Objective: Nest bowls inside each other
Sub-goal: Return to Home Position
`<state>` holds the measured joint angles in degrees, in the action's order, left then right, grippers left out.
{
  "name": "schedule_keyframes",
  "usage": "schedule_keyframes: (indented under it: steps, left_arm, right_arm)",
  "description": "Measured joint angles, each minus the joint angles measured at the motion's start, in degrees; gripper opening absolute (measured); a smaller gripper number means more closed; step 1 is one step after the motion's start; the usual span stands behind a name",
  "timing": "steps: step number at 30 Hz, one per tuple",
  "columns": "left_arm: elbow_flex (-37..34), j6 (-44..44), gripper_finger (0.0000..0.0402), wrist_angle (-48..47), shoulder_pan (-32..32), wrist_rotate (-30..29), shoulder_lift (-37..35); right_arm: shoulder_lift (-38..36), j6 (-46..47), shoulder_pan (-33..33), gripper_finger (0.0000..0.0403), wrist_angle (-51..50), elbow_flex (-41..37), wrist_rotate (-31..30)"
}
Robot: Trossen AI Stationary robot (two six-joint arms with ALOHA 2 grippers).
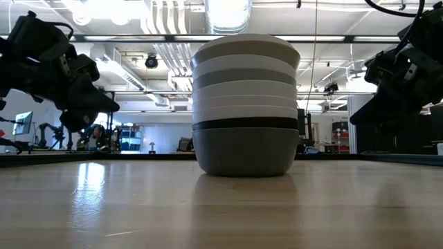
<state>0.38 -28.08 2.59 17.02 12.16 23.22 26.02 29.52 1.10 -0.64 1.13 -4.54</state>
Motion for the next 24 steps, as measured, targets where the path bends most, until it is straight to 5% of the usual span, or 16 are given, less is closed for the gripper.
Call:
schedule_keyframes:
  steps: [12, 24]
  left_arm:
    - [0.0, 0.0, 0.0000, 0.0, 0.0, 0.0, 0.0]
    - [0.0, 0.0, 0.0000, 0.1, 0.0, 0.1, 0.0]
  right_arm:
    - [-2.6, 0.0, 0.0, 0.0009, 0.0, 0.0, 0.0]
    - [-25.9, 0.0, 0.0, 0.0009, 0.1, 0.0, 0.0]
